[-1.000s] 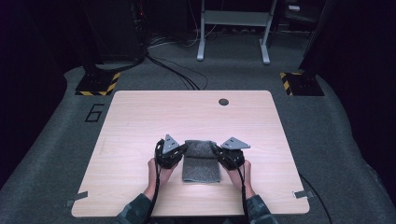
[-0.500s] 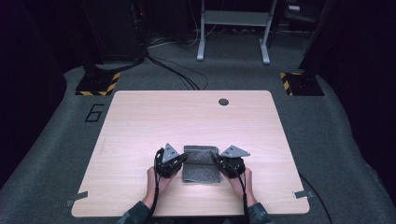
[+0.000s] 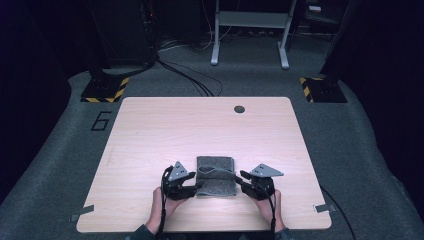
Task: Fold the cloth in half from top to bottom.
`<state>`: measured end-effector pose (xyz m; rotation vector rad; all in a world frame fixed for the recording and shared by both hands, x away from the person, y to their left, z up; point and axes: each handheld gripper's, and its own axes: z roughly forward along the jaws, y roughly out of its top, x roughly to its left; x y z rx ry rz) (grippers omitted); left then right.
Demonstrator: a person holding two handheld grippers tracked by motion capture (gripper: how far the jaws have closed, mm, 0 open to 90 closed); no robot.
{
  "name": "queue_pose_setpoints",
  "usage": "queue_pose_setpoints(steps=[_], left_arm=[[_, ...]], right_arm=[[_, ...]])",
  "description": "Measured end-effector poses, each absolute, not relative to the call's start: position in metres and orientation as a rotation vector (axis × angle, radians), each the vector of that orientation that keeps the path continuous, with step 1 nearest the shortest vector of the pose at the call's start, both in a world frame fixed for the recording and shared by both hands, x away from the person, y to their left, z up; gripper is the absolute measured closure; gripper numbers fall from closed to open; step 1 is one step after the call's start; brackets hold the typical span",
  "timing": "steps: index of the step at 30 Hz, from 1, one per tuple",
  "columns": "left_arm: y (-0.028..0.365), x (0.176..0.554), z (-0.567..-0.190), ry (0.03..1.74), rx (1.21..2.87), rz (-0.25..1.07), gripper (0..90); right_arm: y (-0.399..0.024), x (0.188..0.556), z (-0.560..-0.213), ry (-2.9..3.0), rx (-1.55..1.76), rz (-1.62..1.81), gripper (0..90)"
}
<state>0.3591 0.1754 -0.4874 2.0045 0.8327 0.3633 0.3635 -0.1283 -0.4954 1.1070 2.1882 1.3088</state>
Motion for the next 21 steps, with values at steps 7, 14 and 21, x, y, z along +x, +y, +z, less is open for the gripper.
queue_pose_setpoints(steps=[7, 14, 21], left_arm=[[0.182, 0.379, -0.473, 0.923, 1.942, 0.443, 34.5], [0.166, 0.387, -0.501, 0.945, 2.114, 0.4, 26.4], [0.166, 0.373, -0.516, 0.936, 2.191, 0.449, 21.6]], right_arm=[[-0.13, 0.371, -0.478, 2.152, 1.122, 1.323, 53.8], [-0.105, 0.377, -0.5, 2.261, 1.165, 1.174, 36.7], [-0.099, 0.37, -0.517, 2.292, 1.184, 1.029, 23.7]])
